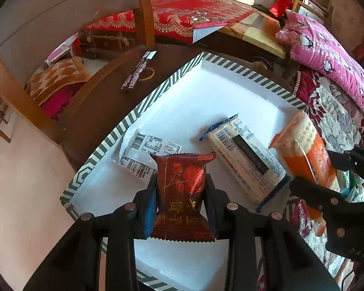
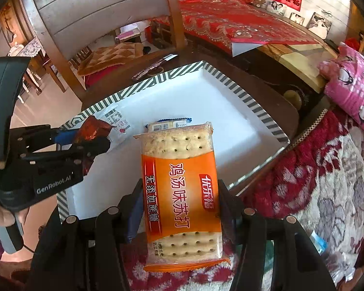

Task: Organize snacks
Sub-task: 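Carry the orange cracker pack and red packet over the white tray, then lower both packets into the tray and open both grippers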

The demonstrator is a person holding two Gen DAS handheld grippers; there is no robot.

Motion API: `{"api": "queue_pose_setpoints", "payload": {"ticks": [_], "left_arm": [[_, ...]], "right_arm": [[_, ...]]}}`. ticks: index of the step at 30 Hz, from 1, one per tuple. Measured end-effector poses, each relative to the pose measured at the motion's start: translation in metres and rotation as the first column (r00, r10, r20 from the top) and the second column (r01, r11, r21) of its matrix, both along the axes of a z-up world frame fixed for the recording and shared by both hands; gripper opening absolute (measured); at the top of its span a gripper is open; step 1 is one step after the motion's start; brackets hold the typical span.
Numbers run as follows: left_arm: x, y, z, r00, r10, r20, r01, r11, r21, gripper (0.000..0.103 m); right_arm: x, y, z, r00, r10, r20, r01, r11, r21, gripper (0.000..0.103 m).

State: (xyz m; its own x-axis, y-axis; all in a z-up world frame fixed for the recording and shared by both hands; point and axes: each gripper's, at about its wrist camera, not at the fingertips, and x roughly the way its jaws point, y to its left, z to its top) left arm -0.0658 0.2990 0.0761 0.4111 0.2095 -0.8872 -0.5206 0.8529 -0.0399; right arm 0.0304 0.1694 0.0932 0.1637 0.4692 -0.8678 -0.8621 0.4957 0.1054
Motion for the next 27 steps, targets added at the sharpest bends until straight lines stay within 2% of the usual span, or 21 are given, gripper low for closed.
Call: {"api": "queue_pose_setpoints", "payload": {"ticks": [24,27], "left_arm": [[0.002,0.009,-0.022,0.998,0.029,-0.053,-0.03,0.999,-0.02,0.033],[0.002,0.011,-0.025,0.997,0.036,-0.062,-0.037,0.999,-0.022,0.033]], "right_arm": [[0.02,0.052,-0.018,0.998,0.023,-0.064,-0.024,1.0,-0.013,0.057],[0.022,0.056,-0.023,0.995,0.022,-0.102,-0.023,1.0,-0.009,0.057]]}}
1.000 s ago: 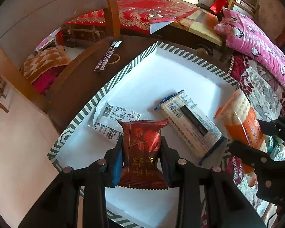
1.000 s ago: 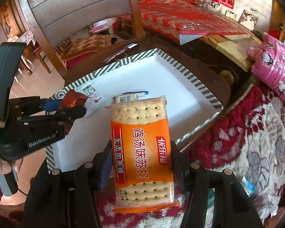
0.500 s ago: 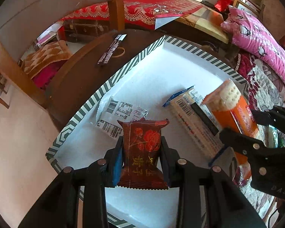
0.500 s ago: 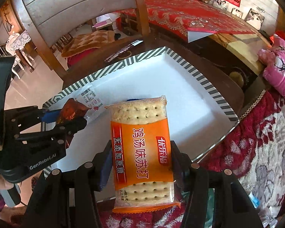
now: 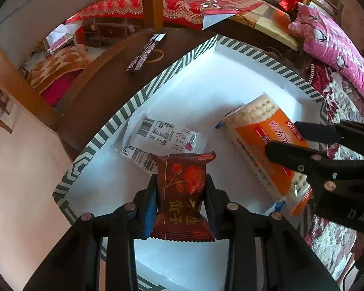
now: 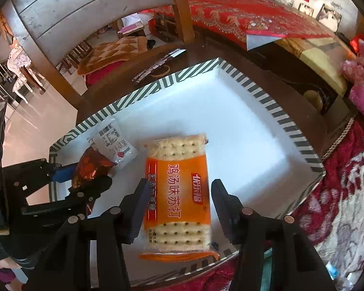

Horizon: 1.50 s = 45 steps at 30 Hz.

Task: Organize snacks
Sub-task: 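Lower both packets into the tray and open both grippers, then move both open grippers over the snacks on the blanket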

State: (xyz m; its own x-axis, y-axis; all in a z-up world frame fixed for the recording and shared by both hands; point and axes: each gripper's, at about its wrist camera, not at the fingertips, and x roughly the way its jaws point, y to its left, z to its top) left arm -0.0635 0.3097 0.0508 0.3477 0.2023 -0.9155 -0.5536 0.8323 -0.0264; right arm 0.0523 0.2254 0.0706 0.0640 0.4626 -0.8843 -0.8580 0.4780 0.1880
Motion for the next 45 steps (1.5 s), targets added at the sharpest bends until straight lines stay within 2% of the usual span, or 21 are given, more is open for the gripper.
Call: {"api": "queue_pose_setpoints", "payload": {"ticks": [4,8,11,13,18,23,28,36,45], "left_arm": [[-0.002,0.0,-0.002,1.0,0.022,-0.01,-0.021,1.0,0.007,0.037],[-0.004,0.001,-0.001,0.999,0.039,-0.007,-0.039,0.999,0.011,0.059],[-0.006,-0.002,0.005,0.999,0.042,0.002,-0.042,0.999,0.029,0.064],[-0.007,-0.004,0.009,0.999,0.041,0.006,-0.041,0.998,0.046,0.068],[-0.011,-0.016,0.025,0.999,0.039,0.033,-0.041,0.996,0.073,0.075],[-0.013,-0.034,0.04,0.998,0.012,0.066,-0.019,0.993,0.113,0.077],[-0.011,-0.059,0.051,0.994,-0.042,0.102,0.03,0.993,0.117,0.078],[0.005,-0.114,0.061,0.979,-0.158,0.125,0.141,0.981,0.133,0.078],[0.024,-0.178,0.06,0.949,-0.282,0.142,0.265,0.956,0.126,0.079]], "right_arm": [[-0.004,-0.001,-0.003,0.999,0.003,-0.047,-0.003,1.0,0.016,0.058],[-0.01,-0.009,0.0,0.997,0.006,-0.072,-0.003,0.999,0.035,0.058],[-0.014,-0.018,0.007,0.998,-0.004,-0.064,0.008,0.999,0.054,0.061],[-0.018,-0.027,0.011,0.998,-0.012,-0.054,0.015,0.997,0.07,0.069],[-0.025,-0.05,0.024,0.999,-0.043,-0.023,0.045,0.993,0.105,0.08],[-0.029,-0.082,0.034,0.995,-0.102,-0.009,0.102,0.984,0.148,0.086],[-0.034,-0.118,0.044,0.987,-0.163,0.011,0.158,0.969,0.19,0.092],[-0.041,-0.183,0.043,0.963,-0.268,0.04,0.257,0.951,0.172,0.093],[-0.044,-0.268,0.043,0.916,-0.4,0.033,0.389,0.905,0.174,0.093]]}}
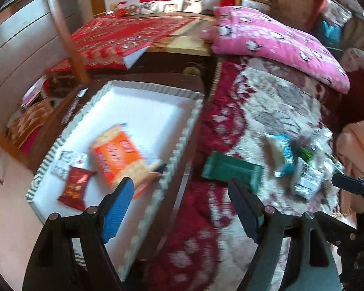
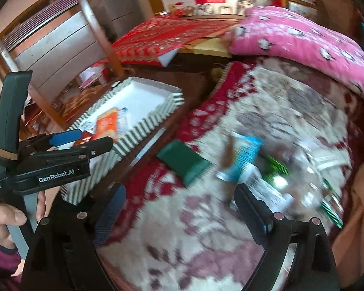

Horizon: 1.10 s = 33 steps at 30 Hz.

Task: Organize snacks
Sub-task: 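Move both open grippers over the snacks on the blanket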

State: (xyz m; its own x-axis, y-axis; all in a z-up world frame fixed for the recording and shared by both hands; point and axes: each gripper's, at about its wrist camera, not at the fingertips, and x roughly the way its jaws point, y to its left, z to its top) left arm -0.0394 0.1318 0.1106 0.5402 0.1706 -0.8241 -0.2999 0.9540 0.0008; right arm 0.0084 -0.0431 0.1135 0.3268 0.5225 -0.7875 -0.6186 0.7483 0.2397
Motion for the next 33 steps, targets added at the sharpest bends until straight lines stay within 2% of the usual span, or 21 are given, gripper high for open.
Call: {"api": "queue_pose_setpoints", "payload": {"ticks": [7,14,23,33], "left_arm": [[0.019,-0.038,-0.01,0.997,-0.071,-0.028,0.07,0.997,-0.027,0.08],[0.049,-0.058,-0.023,0.991,-0.113,-0.074,0.107,0.991,-0.08,0.08],[0.105,-0.076,-0.039,0.984,-0.128,-0.123,0.109,0.983,-0.15,0.08],[0.153,-0.095,-0.07,0.962,-0.181,-0.202,0.122,0.954,-0.275,0.079]], "right_arm": [[-0.003,-0.061,-0.011,0.995,-0.094,-0.022,0.093,0.995,-0.036,0.093],[-0.004,-0.1,-0.022,0.987,-0.15,-0.053,0.147,0.988,-0.043,0.093],[0.0,-0.104,-0.031,0.987,-0.145,-0.073,0.142,0.989,-0.047,0.093],[0.01,-0.106,-0.047,0.981,-0.147,-0.123,0.142,0.989,-0.045,0.093]]}}
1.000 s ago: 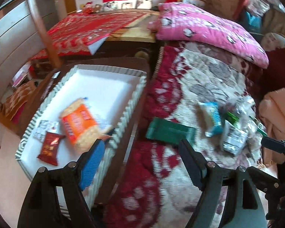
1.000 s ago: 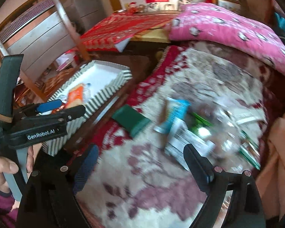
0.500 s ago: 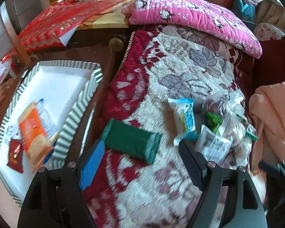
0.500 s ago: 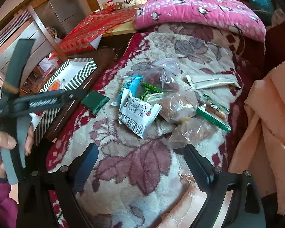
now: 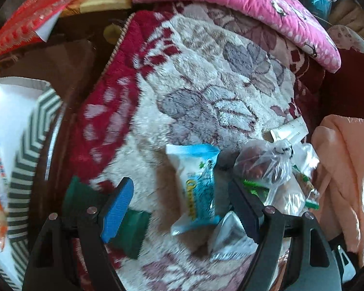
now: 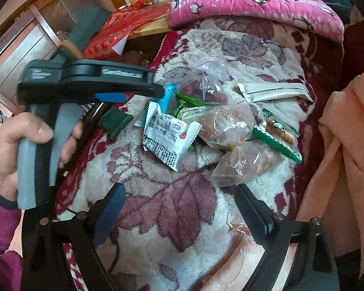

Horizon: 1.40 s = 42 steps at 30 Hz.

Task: Organize snacks
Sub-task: 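Move both open grippers over the snacks on the blanket, then grasp the blue-white Milk Sachima pack with the left gripper while the right grasps a white packet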

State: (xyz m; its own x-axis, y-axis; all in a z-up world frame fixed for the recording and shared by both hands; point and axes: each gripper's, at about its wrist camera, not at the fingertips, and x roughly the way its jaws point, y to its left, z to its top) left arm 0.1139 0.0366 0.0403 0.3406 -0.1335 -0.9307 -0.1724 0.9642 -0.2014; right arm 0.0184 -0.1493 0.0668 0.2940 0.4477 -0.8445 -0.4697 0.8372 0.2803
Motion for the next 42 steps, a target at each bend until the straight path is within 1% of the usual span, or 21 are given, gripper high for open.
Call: {"api": "queue_pose_setpoints", "payload": {"ticks": [1,2,3,4,8,12,15,17,19,20,21,22,24,25,27,28,29,30,35,36,42], "left_arm": [[0.002,-0.001,-0.002,1.0,-0.004,-0.001,0.004,1.0,-0.003,0.078],[0.004,-0.003,-0.004,1.0,-0.012,0.001,0.012,1.0,-0.003,0.066],[0.007,-0.005,-0.007,1.0,-0.025,-0.004,0.025,1.0,0.001,0.042],[0.01,-0.006,-0.011,0.999,-0.039,-0.022,0.039,0.999,0.0,0.032],[0.013,-0.002,-0.015,0.998,-0.055,-0.021,0.055,0.998,-0.018,0.03],[0.008,0.01,-0.007,0.999,-0.052,-0.003,0.052,0.999,-0.006,0.03],[0.003,0.021,0.002,0.999,-0.038,0.01,0.038,0.999,-0.018,0.03],[-0.002,0.027,0.009,0.999,-0.034,0.025,0.034,0.999,-0.002,0.03],[-0.006,0.033,0.015,0.999,-0.028,0.038,0.028,1.0,0.002,0.03],[-0.009,0.037,0.017,0.999,-0.023,0.041,0.023,1.0,0.003,0.03],[-0.011,0.039,0.019,0.999,-0.019,0.043,0.019,1.0,0.005,0.03],[-0.013,0.04,0.019,0.999,-0.017,0.045,0.017,1.0,0.007,0.03],[-0.017,0.044,0.021,0.999,-0.014,0.047,0.014,1.0,0.009,0.03],[-0.019,0.045,0.021,0.999,-0.013,0.047,0.012,1.0,0.01,0.03],[-0.024,0.047,0.021,0.999,-0.01,0.047,0.009,1.0,0.014,0.03],[-0.028,0.048,0.022,0.999,-0.007,0.05,0.006,1.0,0.016,0.03],[-0.031,0.05,0.022,0.999,-0.004,0.052,0.003,1.0,0.018,0.03],[-0.035,0.051,0.023,0.999,0.0,0.053,-0.001,1.0,0.017,0.03],[-0.049,0.053,0.023,0.999,0.006,0.047,-0.007,1.0,0.02,0.03],[-0.051,0.054,0.023,0.999,0.009,0.046,-0.01,1.0,0.018,0.03],[-0.062,0.052,0.026,0.999,0.009,0.05,-0.01,1.0,0.017,0.03]], "right_arm": [[0.001,0.001,0.001,1.0,0.004,0.002,-0.004,1.0,0.006,0.093],[0.003,0.002,0.002,1.0,0.01,0.007,-0.01,1.0,0.011,0.093],[0.005,0.005,0.002,1.0,0.019,0.012,-0.019,1.0,0.011,0.093],[0.007,0.007,0.003,0.999,0.027,0.018,-0.028,1.0,0.009,0.093],[0.018,0.026,0.005,0.992,0.106,0.063,-0.105,0.994,-0.023,0.093],[0.024,0.051,0.005,0.958,0.262,0.119,-0.252,0.963,-0.096,0.093],[0.023,0.072,0.003,0.9,0.403,0.165,-0.368,0.907,-0.206,0.093],[0.021,0.084,-0.002,0.85,0.496,0.175,-0.44,0.853,-0.281,0.093],[0.022,0.089,-0.008,0.822,0.542,0.173,-0.467,0.816,-0.34,0.092],[0.024,0.092,-0.013,0.815,0.555,0.168,-0.469,0.801,-0.371,0.09],[0.026,0.094,-0.017,0.811,0.563,0.158,-0.47,0.789,-0.395,0.08],[0.03,0.096,-0.022,0.813,0.564,0.143,-0.47,0.781,-0.411,0.067],[0.036,0.095,-0.028,0.822,0.553,0.138,-0.455,0.782,-0.425,0.06],[0.038,0.094,-0.027,0.828,0.544,0.136,-0.451,0.79,-0.415,0.052],[0.039,0.091,-0.025,0.845,0.517,0.137,-0.429,0.808,-0.403,0.046],[0.039,0.09,-0.023,0.854,0.503,0.133,-0.42,0.819,-0.392,0.039],[0.038,0.086,-0.02,0.866,0.481,0.135,-0.406,0.835,-0.37,0.032],[0.036,0.085,-0.018,0.874,0.468,0.134,-0.399,0.846,-0.353,0.019],[0.033,0.069,-0.02,0.924,0.369,0.098,-0.333,0.905,-0.265,0.02],[0.029,0.069,-0.02,0.923,0.367,0.113,-0.328,0.907,-0.264,0.022],[0.019,0.067,-0.024,0.938,0.341,0.056,-0.324,0.924,-0.204,0.023]]}}
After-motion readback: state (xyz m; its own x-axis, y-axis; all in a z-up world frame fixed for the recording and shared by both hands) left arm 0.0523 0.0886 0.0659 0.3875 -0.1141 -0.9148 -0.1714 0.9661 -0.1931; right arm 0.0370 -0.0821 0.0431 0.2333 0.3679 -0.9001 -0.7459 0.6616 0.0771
